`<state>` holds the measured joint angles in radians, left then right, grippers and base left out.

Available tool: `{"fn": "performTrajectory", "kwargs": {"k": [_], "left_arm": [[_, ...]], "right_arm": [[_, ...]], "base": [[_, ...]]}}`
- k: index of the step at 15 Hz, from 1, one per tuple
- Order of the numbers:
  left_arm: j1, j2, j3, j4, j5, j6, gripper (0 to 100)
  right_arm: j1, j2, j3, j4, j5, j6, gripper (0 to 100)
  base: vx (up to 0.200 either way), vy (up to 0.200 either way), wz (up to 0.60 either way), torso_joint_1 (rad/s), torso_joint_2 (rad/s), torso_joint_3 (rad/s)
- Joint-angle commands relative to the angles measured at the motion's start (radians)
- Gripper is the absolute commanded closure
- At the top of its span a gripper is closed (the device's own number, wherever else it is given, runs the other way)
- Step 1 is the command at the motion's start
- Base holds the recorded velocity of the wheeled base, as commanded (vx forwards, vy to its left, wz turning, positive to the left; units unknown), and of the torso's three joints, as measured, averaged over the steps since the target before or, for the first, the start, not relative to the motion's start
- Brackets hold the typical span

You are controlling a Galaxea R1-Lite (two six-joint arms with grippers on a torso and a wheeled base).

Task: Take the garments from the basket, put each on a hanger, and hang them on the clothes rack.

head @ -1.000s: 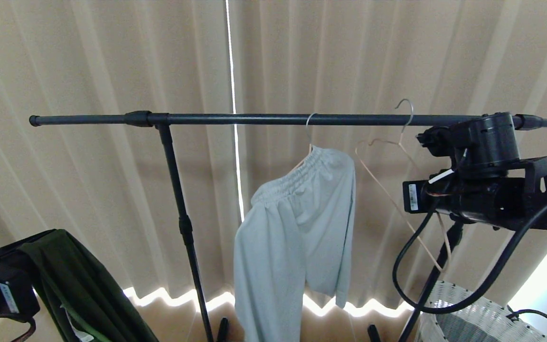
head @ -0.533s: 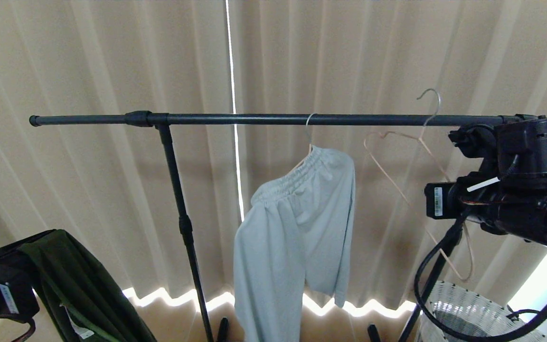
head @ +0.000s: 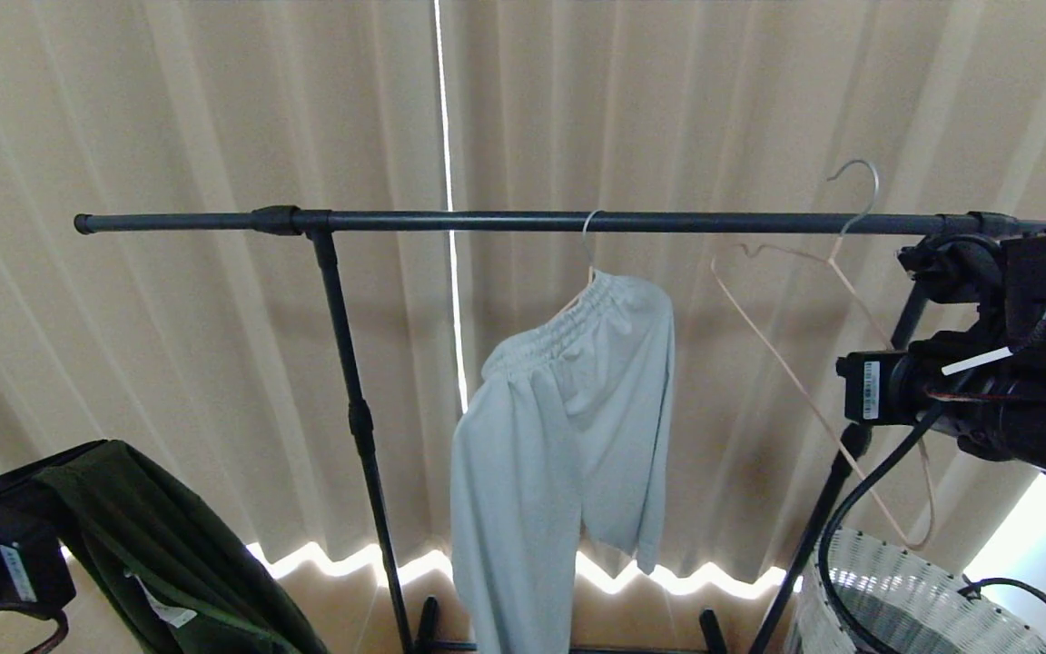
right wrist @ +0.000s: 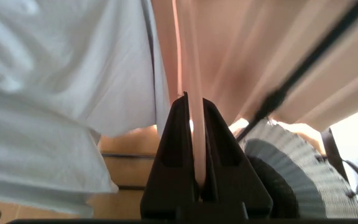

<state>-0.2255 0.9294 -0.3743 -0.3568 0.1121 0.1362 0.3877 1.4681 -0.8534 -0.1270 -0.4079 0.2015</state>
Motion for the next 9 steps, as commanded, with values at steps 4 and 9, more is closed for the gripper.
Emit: {"fn": "performTrajectory", "kwargs": {"k": [4, 9], "left_arm": [[-0.001, -0.001, 0.001, -0.001, 0.001, 0.000, 100], [-0.001, -0.003, 0.003, -0.001, 0.000, -0.001, 100]], "right_arm": [[0.000, -0.014, 0.001, -0.002, 0.000, -0.014, 100], [0.000, -0.023, 0.011, 0.000, 0.000, -0.020, 100]], "base": [[-0.200, 0.000, 0.00, -0.004, 0.00, 0.006], [-0.120, 0.000, 0.00, 0.001, 0.00, 0.000]]}}
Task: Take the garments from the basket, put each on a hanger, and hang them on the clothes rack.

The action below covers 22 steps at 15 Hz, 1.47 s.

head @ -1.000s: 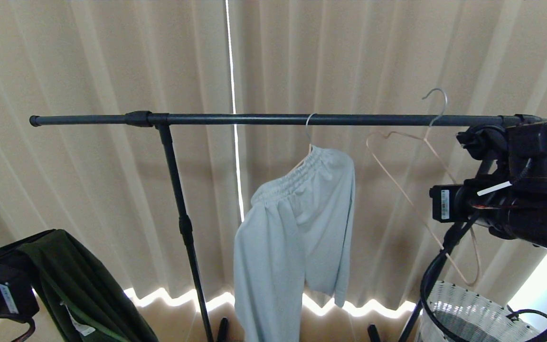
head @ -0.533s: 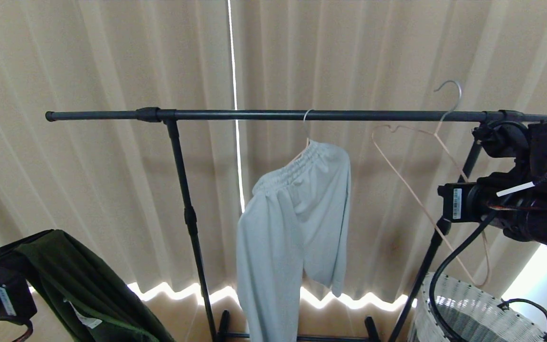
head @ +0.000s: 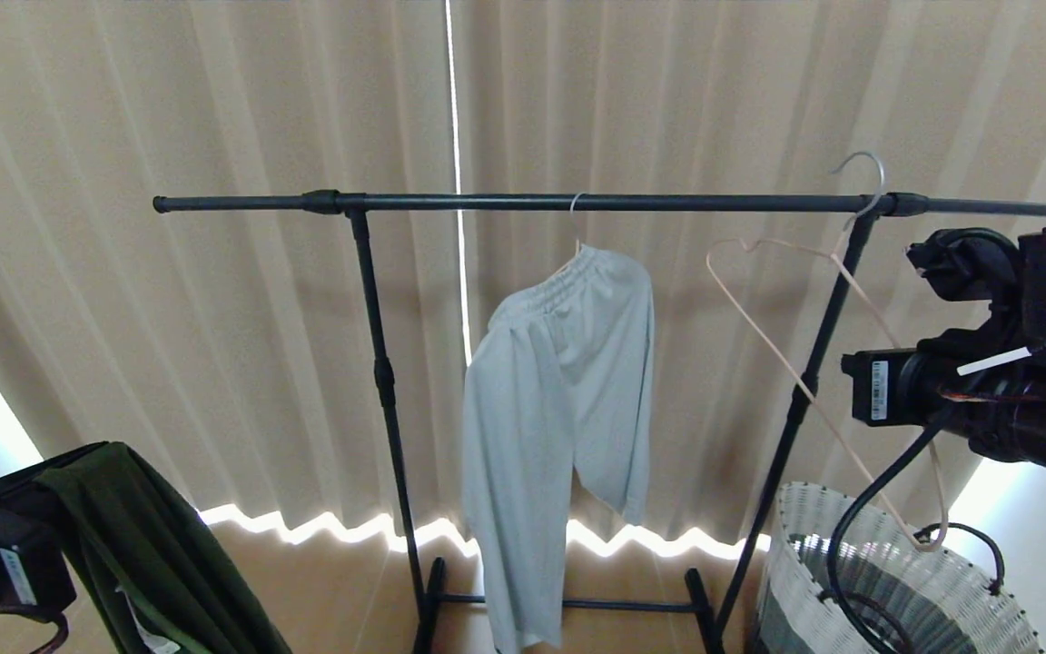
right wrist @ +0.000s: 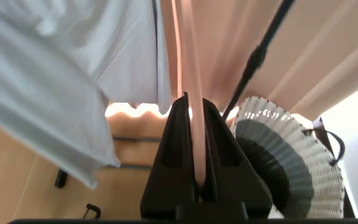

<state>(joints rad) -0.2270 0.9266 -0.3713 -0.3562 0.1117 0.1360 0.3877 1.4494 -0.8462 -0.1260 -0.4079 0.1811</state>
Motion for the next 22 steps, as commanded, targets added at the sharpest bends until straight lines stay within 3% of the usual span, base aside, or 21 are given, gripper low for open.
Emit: {"fn": "performTrajectory", "kwargs": {"k": [1, 14, 18, 22], "left_arm": [[0.000, 0.000, 0.000, -0.001, 0.000, 0.001, 100], [-0.005, -0.009, 0.008, 0.000, 0.000, -0.001, 100], [-0.005, -0.009, 0.002, 0.000, -0.001, 0.034, 100], [-0.005, 0.058, -0.140, 0.009, 0.002, 0.045, 100]], "right_arm": [[0.000, -0.010, 0.009, -0.001, 0.000, 0.000, 100], [0.005, -0.089, 0.070, -0.009, 0.009, -0.014, 100], [0.014, -0.118, 0.087, -0.018, 0.049, -0.043, 100], [0.043, -0.115, 0.105, -0.089, 0.110, -0.045, 100]], "base": [[0.000, 0.000, 0.00, 0.000, 0.00, 0.000], [0.000, 0.000, 0.00, 0.000, 0.00, 0.000], [0.000, 0.000, 0.00, 0.000, 0.00, 0.000], [0.000, 0.000, 0.00, 0.000, 0.00, 0.000]]}}
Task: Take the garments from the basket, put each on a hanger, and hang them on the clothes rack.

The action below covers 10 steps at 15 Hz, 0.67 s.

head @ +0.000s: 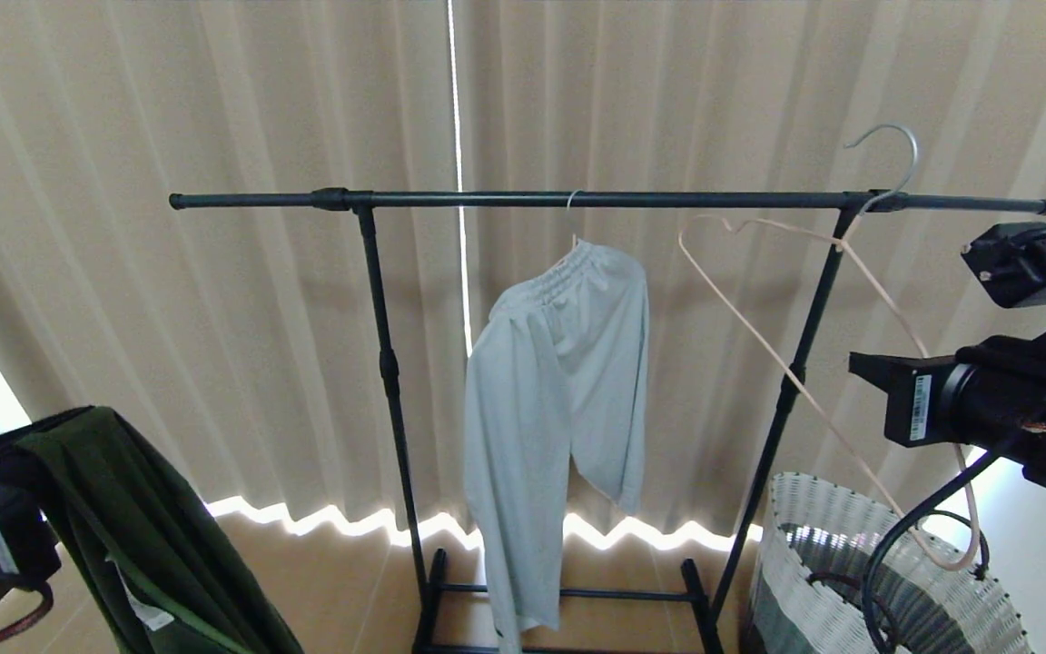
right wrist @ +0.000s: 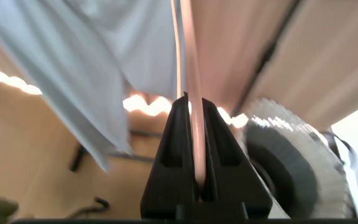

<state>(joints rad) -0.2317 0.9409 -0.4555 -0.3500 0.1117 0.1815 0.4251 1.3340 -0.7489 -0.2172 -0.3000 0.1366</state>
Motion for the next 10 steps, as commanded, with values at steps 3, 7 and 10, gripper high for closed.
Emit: {"fn": "performTrajectory", "kwargs": {"k": [3, 7, 10], "left_arm": [[-0.001, 0.179, -0.199, 0.003, 0.009, -0.002, 100], [-0.064, 0.383, -0.399, 0.032, 0.094, -0.017, 100], [-0.098, 0.509, -0.508, 0.036, 0.149, -0.053, 100]], "right_arm": [[0.027, -0.001, 0.031, -0.037, 0.010, -0.005, 100], [0.130, 0.008, 0.029, -0.039, 0.102, -0.003, 100], [0.221, 0.053, 0.020, -0.040, 0.180, 0.000, 100]], "base": [[0.000, 0.000, 0.00, 0.000, 0.00, 0.000], [0.000, 0.000, 0.00, 0.000, 0.00, 0.000], [0.000, 0.000, 0.00, 0.000, 0.00, 0.000]]}}
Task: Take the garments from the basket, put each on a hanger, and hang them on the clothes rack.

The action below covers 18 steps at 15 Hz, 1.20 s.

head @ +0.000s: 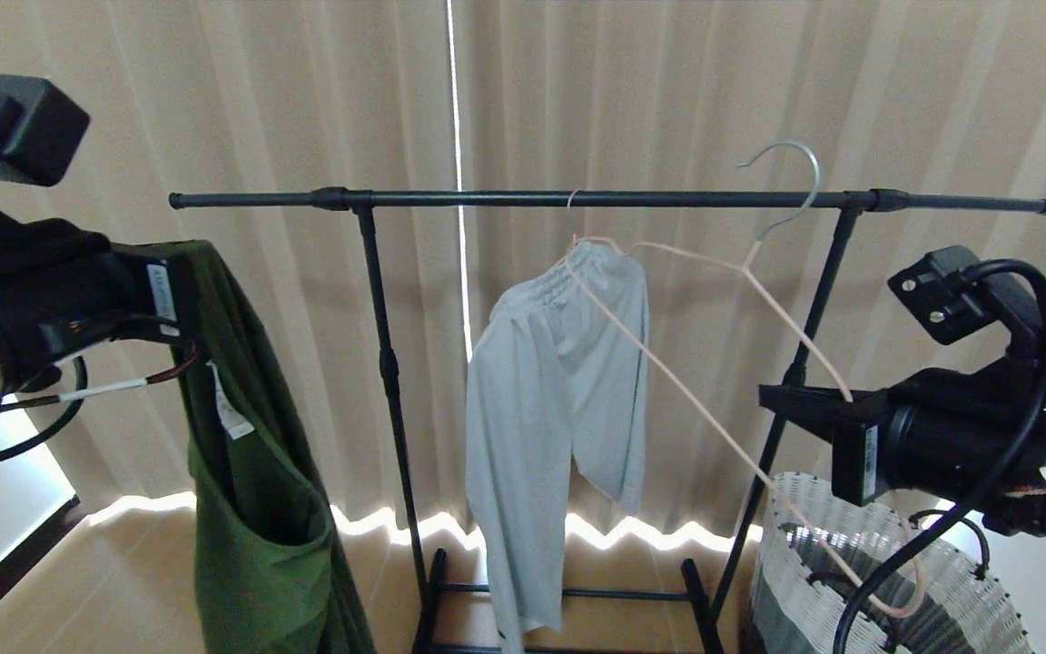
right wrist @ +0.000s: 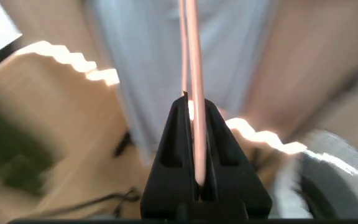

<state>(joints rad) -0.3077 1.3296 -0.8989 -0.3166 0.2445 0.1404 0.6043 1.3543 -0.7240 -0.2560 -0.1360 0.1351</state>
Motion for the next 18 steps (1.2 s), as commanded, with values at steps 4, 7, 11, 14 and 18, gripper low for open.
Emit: {"fn": "performTrajectory", "kwargs": {"k": [4, 7, 11, 14, 18], "left_arm": [[-0.028, 0.235, -0.146, 0.002, 0.076, -0.074, 100], [-0.037, 0.318, -0.199, 0.001, 0.118, -0.147, 100], [-0.037, 0.372, -0.264, 0.001, 0.153, -0.176, 100], [-0.037, 0.370, -0.261, 0.001, 0.153, -0.179, 100], [-0.050, 0.365, -0.258, 0.001, 0.153, -0.180, 100]], "right_arm": [[0.167, 0.091, -0.002, -0.085, 0.101, 0.003, 100], [0.239, 0.117, -0.003, -0.120, 0.127, 0.009, 100], [0.295, 0.118, -0.006, -0.124, 0.141, 0.044, 100], [0.305, 0.134, -0.017, -0.135, 0.142, 0.044, 100], [0.304, 0.220, -0.023, -0.261, 0.142, 0.043, 100]], "base": [[0.000, 0.000, 0.00, 0.000, 0.00, 0.000], [0.000, 0.000, 0.00, 0.000, 0.00, 0.000], [0.000, 0.000, 0.00, 0.000, 0.00, 0.000], [0.000, 0.000, 0.00, 0.000, 0.00, 0.000], [0.000, 0.000, 0.00, 0.000, 0.00, 0.000]]}}
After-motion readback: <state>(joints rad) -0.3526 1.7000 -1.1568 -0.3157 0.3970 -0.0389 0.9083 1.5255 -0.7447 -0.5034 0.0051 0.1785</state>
